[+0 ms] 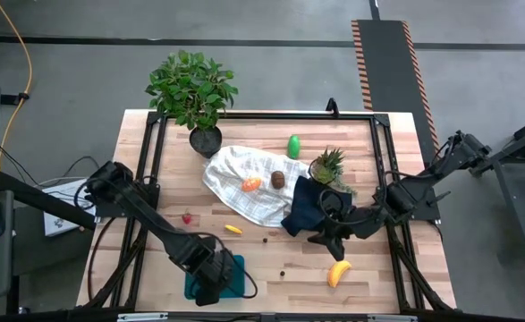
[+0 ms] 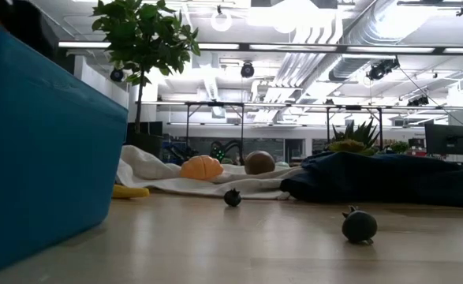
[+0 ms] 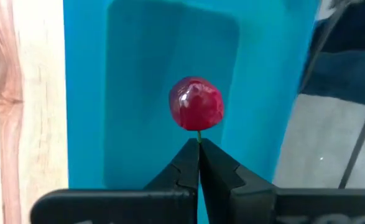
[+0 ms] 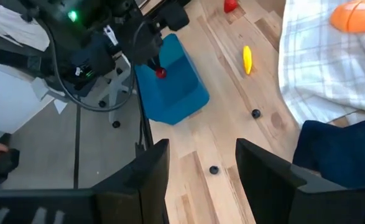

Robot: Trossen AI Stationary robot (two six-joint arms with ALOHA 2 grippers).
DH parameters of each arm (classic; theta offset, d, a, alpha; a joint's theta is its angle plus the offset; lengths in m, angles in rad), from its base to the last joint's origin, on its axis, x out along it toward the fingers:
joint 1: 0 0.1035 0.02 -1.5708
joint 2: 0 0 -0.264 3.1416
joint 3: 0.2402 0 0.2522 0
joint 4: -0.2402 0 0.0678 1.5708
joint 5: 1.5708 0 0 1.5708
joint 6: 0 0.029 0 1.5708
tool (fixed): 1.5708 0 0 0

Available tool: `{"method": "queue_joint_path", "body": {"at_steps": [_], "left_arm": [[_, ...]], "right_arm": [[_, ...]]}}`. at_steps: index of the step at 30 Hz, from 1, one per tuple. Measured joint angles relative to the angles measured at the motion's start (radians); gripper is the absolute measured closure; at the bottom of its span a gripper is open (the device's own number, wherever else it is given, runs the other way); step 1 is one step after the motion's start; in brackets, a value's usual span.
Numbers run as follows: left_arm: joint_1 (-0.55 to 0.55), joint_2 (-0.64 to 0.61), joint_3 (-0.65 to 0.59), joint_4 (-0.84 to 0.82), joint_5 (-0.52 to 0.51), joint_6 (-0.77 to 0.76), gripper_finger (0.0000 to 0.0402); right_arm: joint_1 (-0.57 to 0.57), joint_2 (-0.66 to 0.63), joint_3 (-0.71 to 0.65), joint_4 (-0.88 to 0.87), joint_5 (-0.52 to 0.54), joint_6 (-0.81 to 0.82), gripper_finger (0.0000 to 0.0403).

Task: Pick and placing Produce into tupperware
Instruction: Put the cherry into the bin, then put the banana into the bin

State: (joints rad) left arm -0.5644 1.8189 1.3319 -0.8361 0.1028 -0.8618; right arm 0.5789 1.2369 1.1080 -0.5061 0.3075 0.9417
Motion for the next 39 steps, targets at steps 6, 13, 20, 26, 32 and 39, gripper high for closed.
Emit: {"method": "queue_joint_path", "body": {"at_steps": [6,13,20,26,32,39], "left_arm": [[-0.001,0.03,0.0,0.021,0.013,0.001,0.0401],[0.001,0.047,-0.001,0.028,0.022,0.016,0.0401],[0.001,0.054,0.0,0.036,0.039,0.015,0.0401],[0.001,0.055,0.0,0.035,0.037,0.015,0.0375],[0.001,0.054,0.0,0.034,0.035,0.009,0.0343],[0.003,0.023,0.0,0.021,0.036,0.006,0.0353]], "right_arm": [[0.0,0.0,0.0,-0.007,0.001,-0.003,0.0226],[0.0,0.0,0.0,-0.008,0.001,-0.003,0.0226],[0.0,0.0,0.0,-0.014,0.001,-0.004,0.0226],[0.0,0.0,0.0,-0.014,0.001,-0.007,0.0226],[0.0,0.0,0.0,-0.015,0.001,-0.008,0.0226],[0.0,0.0,0.0,-0.03,0.0,-0.052,0.0226]]}}
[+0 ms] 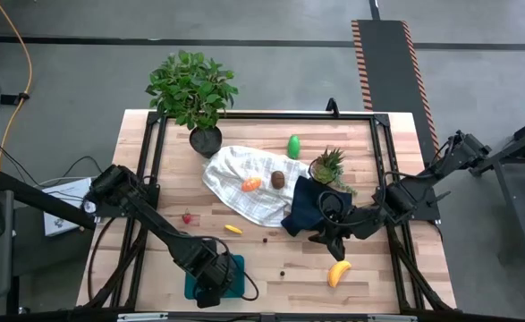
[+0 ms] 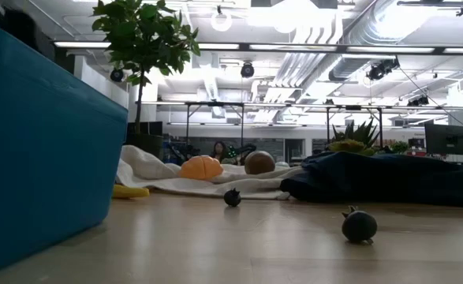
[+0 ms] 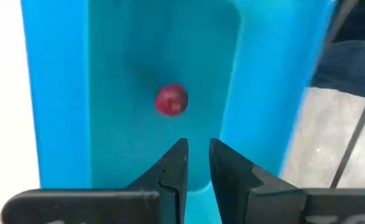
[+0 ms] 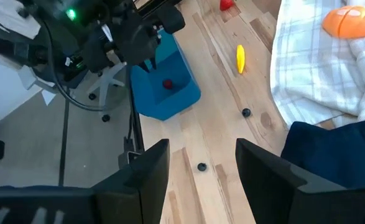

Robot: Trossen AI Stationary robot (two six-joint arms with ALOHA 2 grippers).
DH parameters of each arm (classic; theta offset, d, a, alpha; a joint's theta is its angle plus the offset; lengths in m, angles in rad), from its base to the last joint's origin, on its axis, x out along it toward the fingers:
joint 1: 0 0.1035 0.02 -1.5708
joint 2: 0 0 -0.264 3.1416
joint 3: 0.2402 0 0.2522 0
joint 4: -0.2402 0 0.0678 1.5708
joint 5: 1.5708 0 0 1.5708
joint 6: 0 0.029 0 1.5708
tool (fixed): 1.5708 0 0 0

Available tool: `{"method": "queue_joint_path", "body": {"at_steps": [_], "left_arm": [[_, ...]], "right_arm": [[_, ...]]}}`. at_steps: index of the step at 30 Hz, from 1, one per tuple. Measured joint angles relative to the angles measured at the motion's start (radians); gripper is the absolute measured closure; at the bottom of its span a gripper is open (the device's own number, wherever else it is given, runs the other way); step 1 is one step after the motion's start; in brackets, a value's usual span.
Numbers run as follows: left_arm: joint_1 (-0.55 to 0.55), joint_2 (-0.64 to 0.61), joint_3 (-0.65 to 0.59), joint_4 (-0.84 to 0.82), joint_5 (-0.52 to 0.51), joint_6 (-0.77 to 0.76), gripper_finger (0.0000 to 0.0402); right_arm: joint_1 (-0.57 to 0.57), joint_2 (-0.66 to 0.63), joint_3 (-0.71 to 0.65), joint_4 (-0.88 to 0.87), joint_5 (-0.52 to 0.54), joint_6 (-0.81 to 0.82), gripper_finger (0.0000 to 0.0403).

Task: Pick and placing Produce into tupperware
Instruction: Put the banana into the bin

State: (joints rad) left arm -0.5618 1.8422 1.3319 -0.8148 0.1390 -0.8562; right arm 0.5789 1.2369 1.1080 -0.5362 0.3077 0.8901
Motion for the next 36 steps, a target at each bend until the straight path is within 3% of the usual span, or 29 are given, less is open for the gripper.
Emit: {"method": "queue_joint_path", "body": {"at_steps": [7,17,22,27,36], "left_arm": [[0.028,-0.132,0.0,-0.027,-0.073,-0.014,0.0397],[0.038,-0.355,0.0,-0.102,-0.304,-0.035,0.04],[0.038,-0.444,0.0,-0.14,-0.405,-0.049,0.0397],[0.038,-0.522,0.0,-0.146,-0.501,-0.05,0.0399],[0.038,-0.619,0.0,-0.165,-0.545,-0.049,0.0399]], "right_arm": [[0.001,0.0,0.0,-0.007,-0.009,-0.001,0.0226],[0.084,0.044,0.0,-0.001,-0.025,0.03,0.0226],[0.109,0.114,0.0,0.026,0.065,0.127,0.0226],[0.109,0.185,0.0,0.185,0.126,0.111,0.0226],[0.128,0.279,0.0,-0.05,-0.178,0.133,0.0226]]}}
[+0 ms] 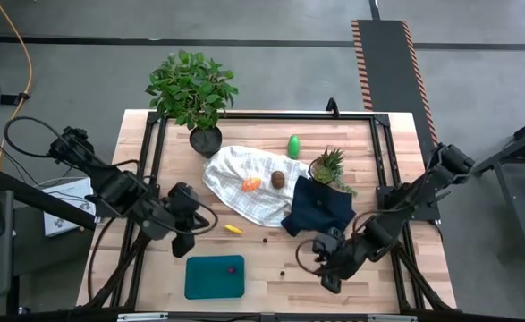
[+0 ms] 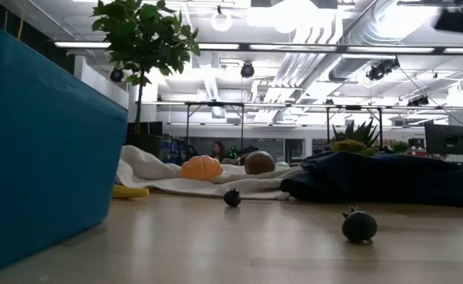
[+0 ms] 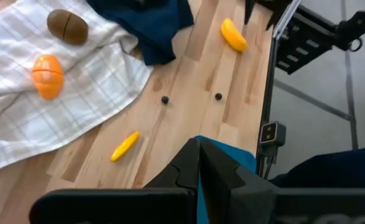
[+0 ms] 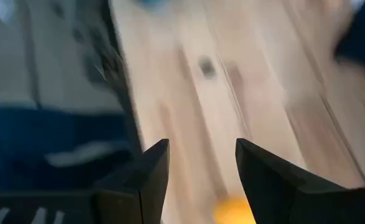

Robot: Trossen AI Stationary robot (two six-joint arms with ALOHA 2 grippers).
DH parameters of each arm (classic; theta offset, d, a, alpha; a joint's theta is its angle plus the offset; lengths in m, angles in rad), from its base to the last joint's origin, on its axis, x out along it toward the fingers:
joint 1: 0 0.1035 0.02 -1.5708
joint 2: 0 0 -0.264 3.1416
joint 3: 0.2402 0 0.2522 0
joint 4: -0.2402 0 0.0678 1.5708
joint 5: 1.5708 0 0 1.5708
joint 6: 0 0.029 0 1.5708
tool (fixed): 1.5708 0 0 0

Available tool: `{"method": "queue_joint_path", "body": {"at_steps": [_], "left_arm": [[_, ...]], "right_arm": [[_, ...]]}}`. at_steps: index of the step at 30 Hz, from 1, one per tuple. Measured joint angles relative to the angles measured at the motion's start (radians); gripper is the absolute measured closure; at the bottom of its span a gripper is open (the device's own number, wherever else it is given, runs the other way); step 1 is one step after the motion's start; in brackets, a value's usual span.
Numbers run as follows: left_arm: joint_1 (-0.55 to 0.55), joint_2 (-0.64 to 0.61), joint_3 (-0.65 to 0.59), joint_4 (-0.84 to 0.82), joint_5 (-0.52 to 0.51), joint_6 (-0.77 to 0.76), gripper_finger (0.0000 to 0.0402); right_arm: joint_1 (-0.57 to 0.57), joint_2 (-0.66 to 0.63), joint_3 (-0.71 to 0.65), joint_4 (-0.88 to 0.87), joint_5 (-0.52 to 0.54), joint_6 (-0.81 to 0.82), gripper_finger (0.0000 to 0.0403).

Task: Pick and placing Produce into tupperware
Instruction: Put the banana into the bin

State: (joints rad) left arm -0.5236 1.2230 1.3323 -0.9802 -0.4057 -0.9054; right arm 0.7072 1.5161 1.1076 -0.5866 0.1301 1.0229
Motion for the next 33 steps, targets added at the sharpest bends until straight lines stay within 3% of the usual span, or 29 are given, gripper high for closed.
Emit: {"method": "queue_joint_path", "body": {"at_steps": [10,15,22,28,33], "left_arm": [[0.0,-0.011,0.0,-0.099,0.094,-0.004,0.0396],[0.0,-0.007,0.0,-0.108,0.104,-0.037,0.0396],[0.0,-0.007,0.0,-0.114,0.104,-0.045,0.0396],[0.0,-0.007,0.0,-0.127,0.104,-0.046,0.0396],[0.0,-0.007,0.0,-0.127,0.107,-0.05,0.0396]], "right_arm": [[0.01,0.021,0.0,-0.221,-0.191,-0.321,0.0226],[0.016,0.024,0.0,-0.255,-0.21,-0.504,0.0217],[0.011,0.036,0.0,-0.261,-0.21,-0.625,0.017],[0.019,0.134,0.0,-0.263,-0.193,-0.757,0.0159],[0.02,0.21,0.0,-0.259,-0.167,-0.758,0.0158]]}}
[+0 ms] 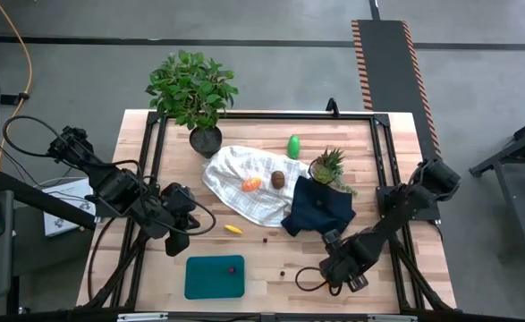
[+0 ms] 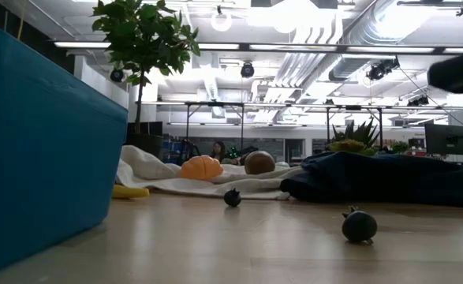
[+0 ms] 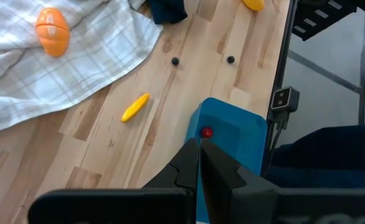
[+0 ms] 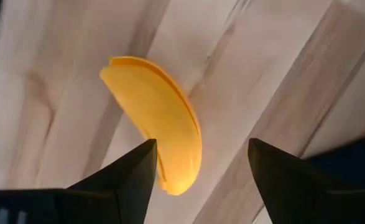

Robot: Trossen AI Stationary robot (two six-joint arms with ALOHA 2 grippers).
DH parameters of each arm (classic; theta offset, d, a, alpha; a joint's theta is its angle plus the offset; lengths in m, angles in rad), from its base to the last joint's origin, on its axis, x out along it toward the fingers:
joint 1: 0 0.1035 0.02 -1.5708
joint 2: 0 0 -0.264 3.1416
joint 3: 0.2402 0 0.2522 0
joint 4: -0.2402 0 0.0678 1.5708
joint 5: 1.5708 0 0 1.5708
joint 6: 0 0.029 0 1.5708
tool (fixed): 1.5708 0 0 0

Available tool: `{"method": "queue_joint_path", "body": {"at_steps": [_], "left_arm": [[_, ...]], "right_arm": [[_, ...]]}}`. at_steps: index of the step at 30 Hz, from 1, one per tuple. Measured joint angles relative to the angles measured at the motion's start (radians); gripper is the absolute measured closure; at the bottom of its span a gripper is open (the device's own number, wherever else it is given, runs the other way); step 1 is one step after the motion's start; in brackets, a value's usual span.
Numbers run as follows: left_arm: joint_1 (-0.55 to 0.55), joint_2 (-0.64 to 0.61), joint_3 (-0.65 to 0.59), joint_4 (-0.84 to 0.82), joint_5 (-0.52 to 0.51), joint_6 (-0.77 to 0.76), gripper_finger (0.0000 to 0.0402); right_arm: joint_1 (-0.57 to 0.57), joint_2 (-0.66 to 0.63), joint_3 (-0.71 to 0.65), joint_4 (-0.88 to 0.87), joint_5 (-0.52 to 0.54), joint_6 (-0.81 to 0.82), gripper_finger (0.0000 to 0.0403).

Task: Pick and placing Produce into tupperware
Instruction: Put the banana into the bin

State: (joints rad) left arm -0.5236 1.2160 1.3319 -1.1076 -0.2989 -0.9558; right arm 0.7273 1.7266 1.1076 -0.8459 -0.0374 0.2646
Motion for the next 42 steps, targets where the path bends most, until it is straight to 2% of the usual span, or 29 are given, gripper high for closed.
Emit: {"method": "queue_joint_path", "body": {"at_steps": [9,18,31,38,42], "left_arm": [[0.0,0.0,0.0,-0.004,0.019,-0.001,0.0397],[0.0,0.0,0.0,-0.023,0.019,0.005,0.0396],[0.0,0.0,0.0,-0.027,0.019,0.008,0.0396],[0.0,0.0,0.0,-0.032,0.019,0.008,0.0397],[0.0,0.0,0.0,-0.037,0.019,0.008,0.0396]], "right_arm": [[0.02,0.028,0.0,0.068,-0.095,-0.012,0.0158],[0.047,0.028,0.0,0.105,-0.107,0.019,0.0158],[0.058,0.028,-0.001,0.12,-0.064,0.03,0.0158],[0.056,0.029,-0.045,0.105,-0.069,0.053,0.0158],[0.056,0.029,-0.045,0.096,-0.031,0.097,0.0159]]}}
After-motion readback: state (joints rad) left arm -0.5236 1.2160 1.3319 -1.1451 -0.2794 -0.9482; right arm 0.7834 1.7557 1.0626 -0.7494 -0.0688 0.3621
